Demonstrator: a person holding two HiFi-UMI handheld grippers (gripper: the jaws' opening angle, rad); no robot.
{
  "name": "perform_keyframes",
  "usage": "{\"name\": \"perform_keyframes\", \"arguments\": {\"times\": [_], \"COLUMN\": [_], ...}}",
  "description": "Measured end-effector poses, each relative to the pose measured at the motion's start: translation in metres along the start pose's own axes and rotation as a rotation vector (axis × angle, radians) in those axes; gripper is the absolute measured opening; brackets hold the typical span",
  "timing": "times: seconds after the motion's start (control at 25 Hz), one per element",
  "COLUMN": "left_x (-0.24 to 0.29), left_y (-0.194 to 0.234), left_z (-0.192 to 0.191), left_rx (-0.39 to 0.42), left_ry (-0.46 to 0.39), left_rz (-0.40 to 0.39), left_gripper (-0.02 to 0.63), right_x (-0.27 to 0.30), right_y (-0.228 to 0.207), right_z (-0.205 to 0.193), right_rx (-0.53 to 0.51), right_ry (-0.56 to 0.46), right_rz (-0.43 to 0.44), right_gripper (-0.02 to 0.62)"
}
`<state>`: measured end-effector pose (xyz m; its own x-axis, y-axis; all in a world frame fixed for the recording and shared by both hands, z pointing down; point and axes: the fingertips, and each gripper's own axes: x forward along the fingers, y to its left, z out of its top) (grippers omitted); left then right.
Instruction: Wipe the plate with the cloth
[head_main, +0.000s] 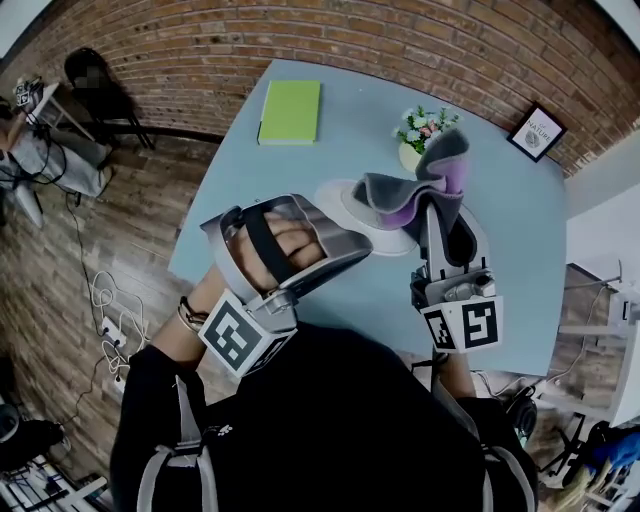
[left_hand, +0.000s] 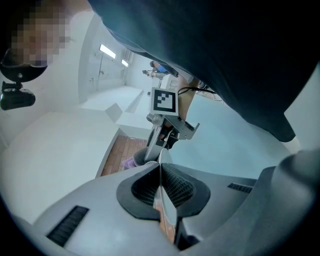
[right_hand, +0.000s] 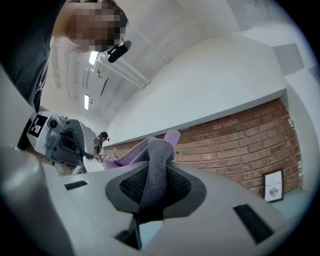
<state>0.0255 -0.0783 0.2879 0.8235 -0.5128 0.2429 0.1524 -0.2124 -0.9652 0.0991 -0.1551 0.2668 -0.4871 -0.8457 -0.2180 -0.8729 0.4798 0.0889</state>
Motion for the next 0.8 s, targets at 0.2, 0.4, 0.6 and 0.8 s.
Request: {"name": "perform_keyframes", "arguments": {"times": [0.2,0.4,0.6,0.8], "left_x": [-0.001,-0.004,-0.003,-0.002], "left_y": [-0.001,-0.006,-0.002,-0.011], "left_z": [0.005,0.007,0.011,0.007], "left_rx": [0.012,0.016,0.008,0.032], "left_ry": [-0.01,-0.018,-0.039,-0.024], "left_rz": [-0.003,-0.019,-0.019,-0.045], "left_gripper": [0.02,0.02,0.02,0.02], "right_x": [-0.005,-0.008,-0.009,-0.004], "right_y": [-0.016,-0.029,-0.041,-0.038], "right_z": [-0.016,-0.029,-0.03,-0.005], "right_rx": [-0.002,0.029,0.058,0.1], "right_ry": [0.044,0.068,0.064,-0.002], "right_rz": [-0.049,-0.095,-0.12,-0.088], "right_gripper": [0.061,0.061,0.061,0.061]}}
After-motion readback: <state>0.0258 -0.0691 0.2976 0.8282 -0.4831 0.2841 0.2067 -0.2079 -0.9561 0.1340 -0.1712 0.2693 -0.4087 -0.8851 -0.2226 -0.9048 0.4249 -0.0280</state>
